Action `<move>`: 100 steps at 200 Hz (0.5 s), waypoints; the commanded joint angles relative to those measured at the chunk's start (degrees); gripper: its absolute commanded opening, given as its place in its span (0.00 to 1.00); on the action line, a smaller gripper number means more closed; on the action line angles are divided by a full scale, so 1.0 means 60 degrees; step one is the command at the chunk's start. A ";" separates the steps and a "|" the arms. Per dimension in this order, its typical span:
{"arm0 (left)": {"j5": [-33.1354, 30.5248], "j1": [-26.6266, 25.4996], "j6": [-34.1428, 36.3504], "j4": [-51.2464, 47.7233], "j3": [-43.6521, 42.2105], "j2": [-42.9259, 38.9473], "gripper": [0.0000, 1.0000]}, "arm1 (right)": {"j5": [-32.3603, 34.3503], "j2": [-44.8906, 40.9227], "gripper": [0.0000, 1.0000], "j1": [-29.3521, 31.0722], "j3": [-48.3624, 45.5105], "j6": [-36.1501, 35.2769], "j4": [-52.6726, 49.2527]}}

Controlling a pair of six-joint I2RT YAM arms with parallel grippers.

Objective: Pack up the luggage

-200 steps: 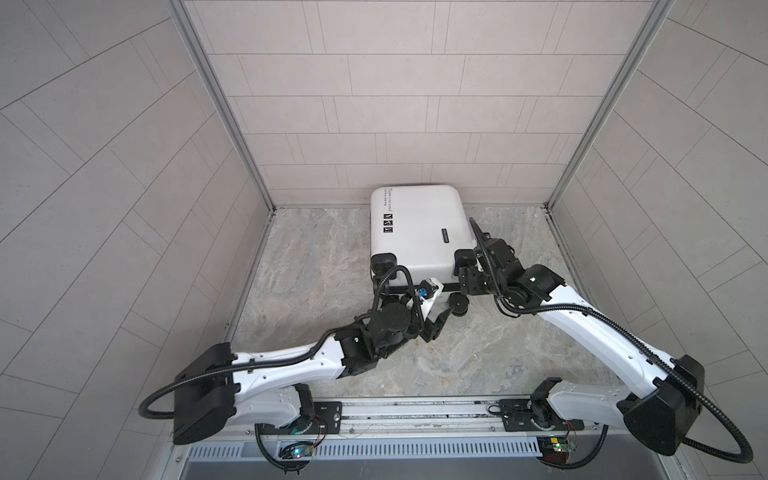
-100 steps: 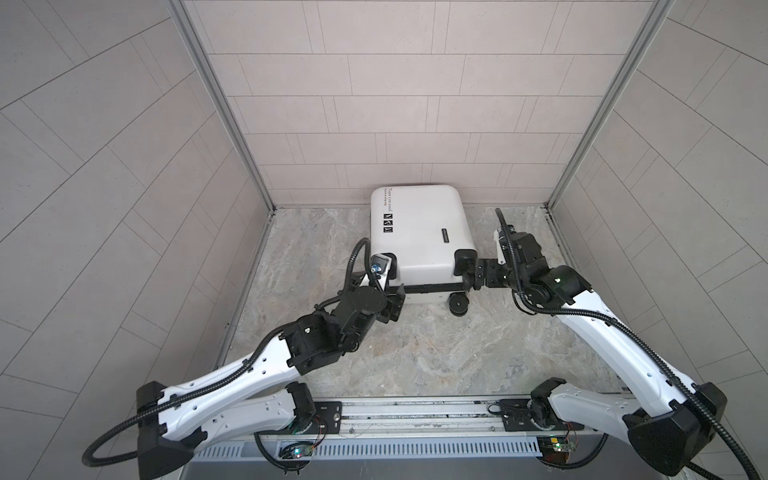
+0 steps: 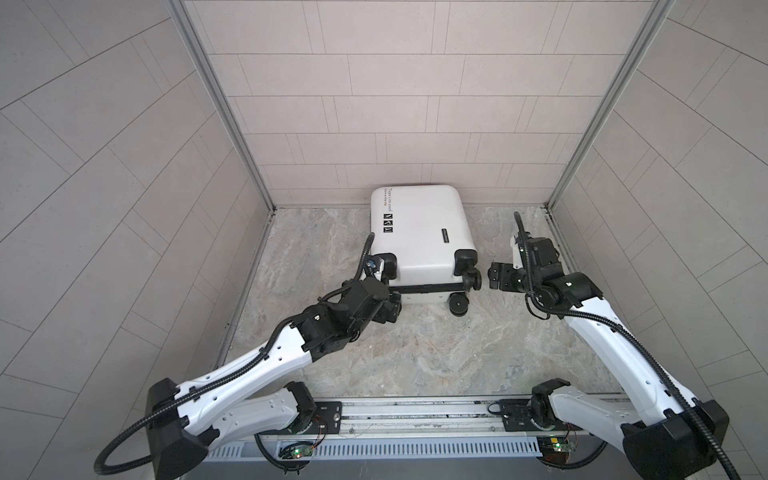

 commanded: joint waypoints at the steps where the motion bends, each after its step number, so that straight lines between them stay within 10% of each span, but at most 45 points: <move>1: 0.0249 0.0251 -0.0352 0.0479 -0.0027 0.0404 1.00 | -0.0722 -0.0283 0.90 -0.0366 -0.0240 0.0103 0.0326; 100: 0.0218 0.1007 -0.0114 0.1753 -0.0245 0.1749 0.93 | -0.2007 -0.0372 0.74 -0.1142 -0.2772 0.0542 0.1977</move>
